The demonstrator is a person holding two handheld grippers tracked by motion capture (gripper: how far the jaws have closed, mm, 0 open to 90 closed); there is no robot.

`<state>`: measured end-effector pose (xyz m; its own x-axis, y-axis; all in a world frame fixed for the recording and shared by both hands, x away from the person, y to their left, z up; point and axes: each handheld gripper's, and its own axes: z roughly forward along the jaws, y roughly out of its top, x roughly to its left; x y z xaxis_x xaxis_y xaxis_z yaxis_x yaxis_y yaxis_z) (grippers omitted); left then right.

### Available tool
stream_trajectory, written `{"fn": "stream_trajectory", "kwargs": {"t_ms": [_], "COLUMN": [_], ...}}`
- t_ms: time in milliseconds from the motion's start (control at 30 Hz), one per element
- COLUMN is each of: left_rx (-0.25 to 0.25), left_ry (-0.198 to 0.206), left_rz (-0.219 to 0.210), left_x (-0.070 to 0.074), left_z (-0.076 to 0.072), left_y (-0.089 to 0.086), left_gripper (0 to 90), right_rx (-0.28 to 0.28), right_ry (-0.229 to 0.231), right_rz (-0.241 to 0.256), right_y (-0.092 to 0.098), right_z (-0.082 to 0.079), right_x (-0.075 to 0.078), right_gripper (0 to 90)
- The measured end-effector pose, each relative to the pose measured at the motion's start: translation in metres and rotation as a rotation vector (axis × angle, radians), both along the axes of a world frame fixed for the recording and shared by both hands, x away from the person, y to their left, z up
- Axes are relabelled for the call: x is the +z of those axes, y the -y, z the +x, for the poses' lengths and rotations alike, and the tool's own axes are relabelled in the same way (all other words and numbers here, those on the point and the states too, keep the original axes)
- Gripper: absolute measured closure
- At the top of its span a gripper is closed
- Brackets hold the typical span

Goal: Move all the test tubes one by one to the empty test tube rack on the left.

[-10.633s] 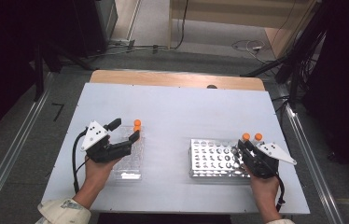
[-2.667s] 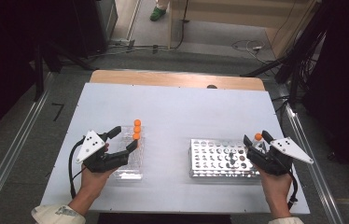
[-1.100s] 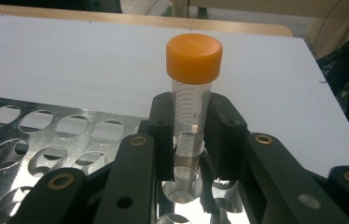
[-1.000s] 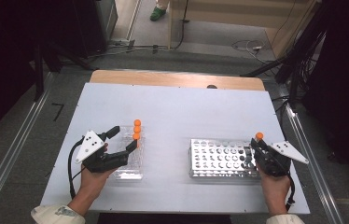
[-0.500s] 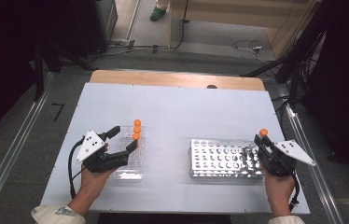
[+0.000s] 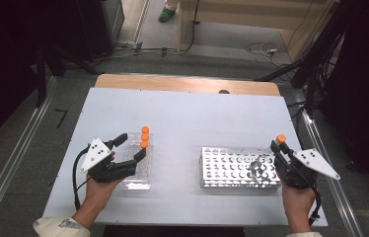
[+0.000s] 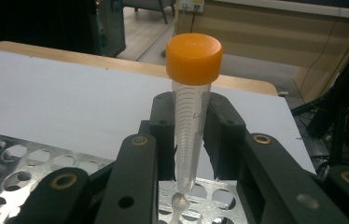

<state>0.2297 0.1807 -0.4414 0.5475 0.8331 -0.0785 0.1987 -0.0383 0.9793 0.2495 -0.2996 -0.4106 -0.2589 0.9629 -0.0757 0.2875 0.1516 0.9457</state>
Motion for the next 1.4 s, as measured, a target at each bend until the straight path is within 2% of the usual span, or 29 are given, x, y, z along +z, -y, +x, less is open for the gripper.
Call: {"fn": "stream_trajectory", "kwargs": {"t_ms": [500,1100,1400], "left_rx": [-0.006,-0.015,-0.025], "left_ry": [0.000,0.002,-0.002], "left_rz": [0.000,0.000,0.005], "left_x": [0.000,0.000,0.000], "left_z": [0.000,0.000,0.000], "left_y": [0.002,0.004,0.007], "left_gripper": [21.7,21.7,19.4], "right_rx": [0.089,0.266,0.319], "right_ry": [-0.002,-0.020,-0.024], "right_rz": [0.021,0.018,0.020], "right_y": [-0.019,-0.076,-0.096], "right_z": [-0.003,0.001,0.003], "right_x": [0.007,0.007,0.008], "right_gripper": [72.2,72.2,72.2]}}
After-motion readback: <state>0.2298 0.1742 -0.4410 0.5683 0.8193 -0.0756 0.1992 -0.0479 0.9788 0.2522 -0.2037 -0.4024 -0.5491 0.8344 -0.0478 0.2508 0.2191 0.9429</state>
